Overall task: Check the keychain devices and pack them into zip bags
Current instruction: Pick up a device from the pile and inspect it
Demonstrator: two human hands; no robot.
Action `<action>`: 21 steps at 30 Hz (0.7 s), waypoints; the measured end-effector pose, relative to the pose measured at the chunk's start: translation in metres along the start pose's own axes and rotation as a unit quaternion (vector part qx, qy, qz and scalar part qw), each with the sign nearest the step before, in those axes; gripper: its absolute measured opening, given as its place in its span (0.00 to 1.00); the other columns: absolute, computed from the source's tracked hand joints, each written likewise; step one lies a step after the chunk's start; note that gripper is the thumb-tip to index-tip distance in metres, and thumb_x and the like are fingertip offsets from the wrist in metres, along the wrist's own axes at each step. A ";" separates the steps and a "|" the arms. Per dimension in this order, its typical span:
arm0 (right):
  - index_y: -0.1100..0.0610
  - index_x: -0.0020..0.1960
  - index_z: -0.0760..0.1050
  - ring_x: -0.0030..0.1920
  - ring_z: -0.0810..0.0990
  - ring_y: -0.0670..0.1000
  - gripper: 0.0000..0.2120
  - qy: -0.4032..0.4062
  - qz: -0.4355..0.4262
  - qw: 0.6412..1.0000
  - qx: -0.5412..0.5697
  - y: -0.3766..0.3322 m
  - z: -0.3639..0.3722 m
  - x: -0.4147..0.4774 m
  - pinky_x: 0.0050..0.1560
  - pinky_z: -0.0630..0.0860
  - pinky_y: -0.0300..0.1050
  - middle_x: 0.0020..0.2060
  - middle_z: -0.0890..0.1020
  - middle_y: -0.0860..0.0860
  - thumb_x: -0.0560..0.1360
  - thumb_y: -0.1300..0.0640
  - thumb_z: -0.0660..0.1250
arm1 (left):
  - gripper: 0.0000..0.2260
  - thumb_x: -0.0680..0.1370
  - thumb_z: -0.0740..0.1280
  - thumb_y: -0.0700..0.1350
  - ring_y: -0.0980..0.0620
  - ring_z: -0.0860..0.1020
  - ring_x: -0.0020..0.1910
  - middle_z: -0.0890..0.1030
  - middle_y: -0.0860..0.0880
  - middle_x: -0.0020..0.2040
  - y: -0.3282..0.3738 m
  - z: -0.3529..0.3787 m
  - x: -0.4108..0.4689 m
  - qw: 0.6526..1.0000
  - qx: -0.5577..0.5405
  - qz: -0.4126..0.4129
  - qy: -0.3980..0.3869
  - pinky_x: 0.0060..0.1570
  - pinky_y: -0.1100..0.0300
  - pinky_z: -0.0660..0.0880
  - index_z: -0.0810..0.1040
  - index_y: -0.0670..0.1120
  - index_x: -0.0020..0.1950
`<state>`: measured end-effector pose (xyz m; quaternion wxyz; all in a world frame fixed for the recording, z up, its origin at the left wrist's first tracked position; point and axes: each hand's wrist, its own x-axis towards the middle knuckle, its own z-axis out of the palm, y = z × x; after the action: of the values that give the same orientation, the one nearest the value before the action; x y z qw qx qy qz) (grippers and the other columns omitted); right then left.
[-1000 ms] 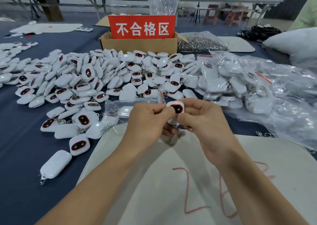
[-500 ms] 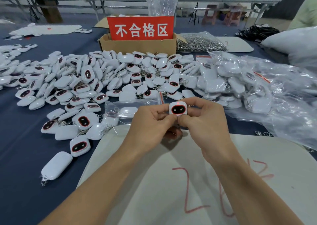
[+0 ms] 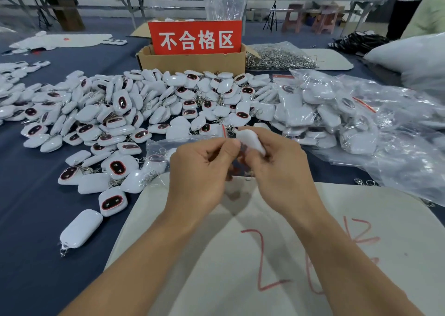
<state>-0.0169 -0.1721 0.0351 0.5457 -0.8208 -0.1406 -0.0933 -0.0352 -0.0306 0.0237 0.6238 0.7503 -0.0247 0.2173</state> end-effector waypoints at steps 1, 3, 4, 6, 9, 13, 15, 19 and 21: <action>0.53 0.51 0.82 0.42 0.84 0.54 0.10 -0.014 0.014 0.999 0.043 0.000 -0.002 0.002 0.47 0.83 0.56 0.39 0.86 0.49 0.77 0.62 0.64 | 0.06 0.78 0.72 0.49 0.57 0.86 0.38 0.87 0.57 0.40 -0.001 -0.001 0.001 1.000 0.020 0.003 0.015 0.38 0.60 0.82 0.87 0.59 0.49; 0.54 0.50 0.83 0.36 0.84 0.52 0.10 -0.034 0.037 0.991 0.127 -0.001 -0.004 0.005 0.38 0.81 0.48 0.37 0.85 0.52 0.79 0.63 0.63 | 0.11 0.76 0.74 0.50 0.63 0.85 0.45 0.86 0.63 0.48 -0.001 -0.004 0.003 0.998 0.058 0.007 0.030 0.46 0.65 0.81 0.85 0.60 0.58; 0.55 0.51 0.82 0.32 0.82 0.51 0.09 -0.039 0.048 0.986 0.156 -0.001 -0.004 0.005 0.33 0.77 0.44 0.34 0.84 0.52 0.80 0.64 0.63 | 0.14 0.75 0.74 0.52 0.64 0.84 0.48 0.85 0.65 0.50 -0.001 -0.004 0.004 0.997 0.070 0.014 0.024 0.47 0.68 0.80 0.84 0.62 0.60; 0.56 0.53 0.78 0.28 0.79 0.51 0.06 -0.030 0.073 0.979 0.187 0.000 -0.004 0.006 0.28 0.72 0.40 0.30 0.82 0.51 0.80 0.64 0.65 | 0.15 0.75 0.72 0.52 0.64 0.83 0.49 0.84 0.69 0.49 0.003 -0.002 0.003 0.996 0.083 0.037 -0.002 0.46 0.71 0.77 0.82 0.69 0.58; 0.58 0.50 0.76 0.25 0.76 0.51 0.02 -0.020 0.103 0.973 0.206 0.002 -0.007 0.006 0.26 0.68 0.39 0.29 0.81 0.51 0.79 0.62 0.68 | 0.14 0.77 0.71 0.51 0.61 0.84 0.50 0.85 0.66 0.49 0.004 0.001 0.001 0.996 0.068 0.047 -0.023 0.48 0.67 0.79 0.81 0.70 0.57; 0.55 0.41 0.78 0.25 0.72 0.51 0.06 -0.038 0.126 0.965 0.225 0.004 -0.010 0.007 0.25 0.66 0.35 0.34 0.85 0.54 0.77 0.59 0.71 | 0.14 0.77 0.70 0.49 0.58 0.86 0.43 0.87 0.59 0.43 0.000 0.003 0.002 0.997 0.039 0.066 -0.020 0.44 0.63 0.81 0.83 0.71 0.51; 0.55 0.41 0.79 0.25 0.72 0.51 0.06 -0.045 0.127 0.964 0.229 0.004 -0.011 0.009 0.25 0.66 0.35 0.35 0.86 0.57 0.77 0.57 0.71 | 0.14 0.78 0.70 0.48 0.57 0.86 0.40 0.87 0.57 0.40 -0.002 0.001 0.004 0.997 0.036 0.070 -0.013 0.43 0.61 0.83 0.84 0.70 0.49; 0.57 0.42 0.79 0.23 0.70 0.49 0.09 0.015 0.161 0.955 0.250 0.005 -0.013 0.013 0.23 0.65 0.34 0.34 0.86 0.56 0.80 0.57 0.69 | 0.08 0.80 0.69 0.47 0.58 0.83 0.41 0.87 0.59 0.43 -0.007 -0.015 0.011 0.969 0.192 0.129 0.086 0.45 0.66 0.78 0.87 0.56 0.53; 0.57 0.41 0.79 0.22 0.69 0.48 0.11 0.056 0.184 0.949 0.250 0.008 -0.016 0.016 0.22 0.65 0.34 0.32 0.85 0.55 0.81 0.56 0.68 | 0.10 0.80 0.69 0.43 0.59 0.80 0.49 0.87 0.56 0.50 -0.008 -0.028 0.016 0.928 0.309 0.152 0.141 0.51 0.70 0.73 0.87 0.52 0.58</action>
<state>0.0010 -0.1881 0.0393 0.7485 -0.6627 0.0248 0.0007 -0.0264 0.0012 0.0261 0.3178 0.8549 0.0180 0.4097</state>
